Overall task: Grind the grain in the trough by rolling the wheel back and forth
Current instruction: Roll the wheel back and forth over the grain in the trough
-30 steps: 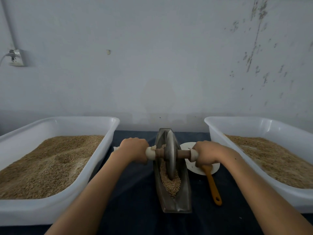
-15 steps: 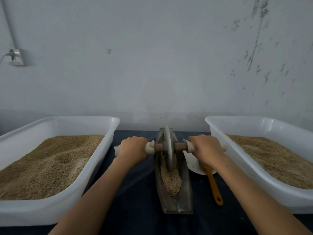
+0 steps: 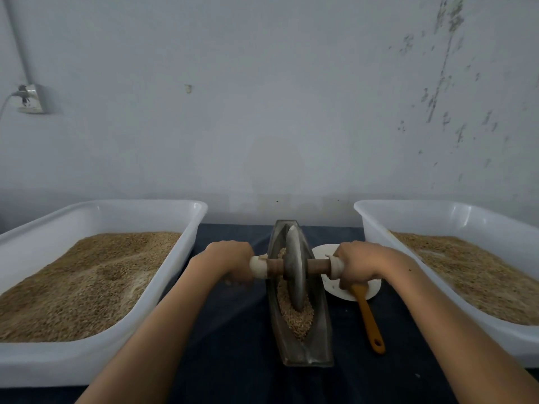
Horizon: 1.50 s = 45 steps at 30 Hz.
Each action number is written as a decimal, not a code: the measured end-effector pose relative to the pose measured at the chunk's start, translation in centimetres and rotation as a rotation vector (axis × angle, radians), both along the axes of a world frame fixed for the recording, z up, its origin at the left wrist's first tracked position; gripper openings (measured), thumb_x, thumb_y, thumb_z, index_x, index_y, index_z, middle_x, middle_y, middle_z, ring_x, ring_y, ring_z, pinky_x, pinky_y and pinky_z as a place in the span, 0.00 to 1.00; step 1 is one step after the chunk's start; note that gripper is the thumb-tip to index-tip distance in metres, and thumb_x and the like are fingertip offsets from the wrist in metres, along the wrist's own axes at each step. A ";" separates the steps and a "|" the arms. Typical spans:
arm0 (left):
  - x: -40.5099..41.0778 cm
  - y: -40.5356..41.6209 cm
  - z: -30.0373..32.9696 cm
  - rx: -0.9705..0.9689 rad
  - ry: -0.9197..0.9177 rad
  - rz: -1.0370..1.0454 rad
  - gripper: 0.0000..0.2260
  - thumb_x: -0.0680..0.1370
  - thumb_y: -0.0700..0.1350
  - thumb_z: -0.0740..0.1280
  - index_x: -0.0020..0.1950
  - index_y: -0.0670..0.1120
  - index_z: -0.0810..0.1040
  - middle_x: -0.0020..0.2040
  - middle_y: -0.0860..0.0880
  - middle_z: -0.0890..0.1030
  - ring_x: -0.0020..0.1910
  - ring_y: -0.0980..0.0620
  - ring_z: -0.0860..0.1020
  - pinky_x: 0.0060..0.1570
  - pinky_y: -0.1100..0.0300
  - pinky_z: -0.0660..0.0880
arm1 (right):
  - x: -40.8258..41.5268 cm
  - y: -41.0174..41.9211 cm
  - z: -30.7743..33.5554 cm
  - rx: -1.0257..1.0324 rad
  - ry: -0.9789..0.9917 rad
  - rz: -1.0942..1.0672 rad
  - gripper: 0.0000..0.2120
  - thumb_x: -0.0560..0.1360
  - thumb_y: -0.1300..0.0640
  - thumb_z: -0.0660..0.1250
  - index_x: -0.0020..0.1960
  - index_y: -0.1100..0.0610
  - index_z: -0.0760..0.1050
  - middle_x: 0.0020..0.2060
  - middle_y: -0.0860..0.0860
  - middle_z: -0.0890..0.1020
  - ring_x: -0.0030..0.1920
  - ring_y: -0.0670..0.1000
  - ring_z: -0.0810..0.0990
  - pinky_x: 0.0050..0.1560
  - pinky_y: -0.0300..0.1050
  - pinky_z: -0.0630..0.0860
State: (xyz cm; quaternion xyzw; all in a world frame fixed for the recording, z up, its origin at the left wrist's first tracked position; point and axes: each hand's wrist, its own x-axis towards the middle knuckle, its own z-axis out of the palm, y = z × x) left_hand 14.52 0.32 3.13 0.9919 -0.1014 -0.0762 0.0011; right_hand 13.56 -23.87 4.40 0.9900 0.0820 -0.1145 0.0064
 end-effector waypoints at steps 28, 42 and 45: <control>0.5 0.5 -0.5 -0.073 0.075 -0.005 0.05 0.71 0.46 0.71 0.44 0.49 0.77 0.38 0.49 0.82 0.36 0.54 0.80 0.46 0.57 0.77 | 0.5 0.5 -0.3 -0.074 -0.135 0.013 0.09 0.71 0.55 0.71 0.49 0.50 0.75 0.40 0.48 0.78 0.42 0.48 0.78 0.40 0.40 0.72; 0.3 -0.7 -1.3 0.030 -0.445 0.009 0.07 0.74 0.50 0.67 0.49 0.50 0.75 0.46 0.51 0.80 0.44 0.50 0.77 0.41 0.58 0.69 | 1.1 0.0 -2.7 0.026 -0.505 0.037 0.04 0.77 0.52 0.63 0.43 0.47 0.72 0.39 0.45 0.77 0.36 0.45 0.74 0.38 0.39 0.66; 0.0 -0.7 -0.9 0.059 -0.368 0.014 0.09 0.73 0.49 0.69 0.51 0.49 0.76 0.46 0.50 0.79 0.44 0.51 0.76 0.42 0.57 0.70 | 1.0 0.0 -2.0 -0.023 -0.331 0.008 0.03 0.74 0.54 0.67 0.47 0.49 0.74 0.39 0.47 0.78 0.38 0.47 0.76 0.36 0.40 0.68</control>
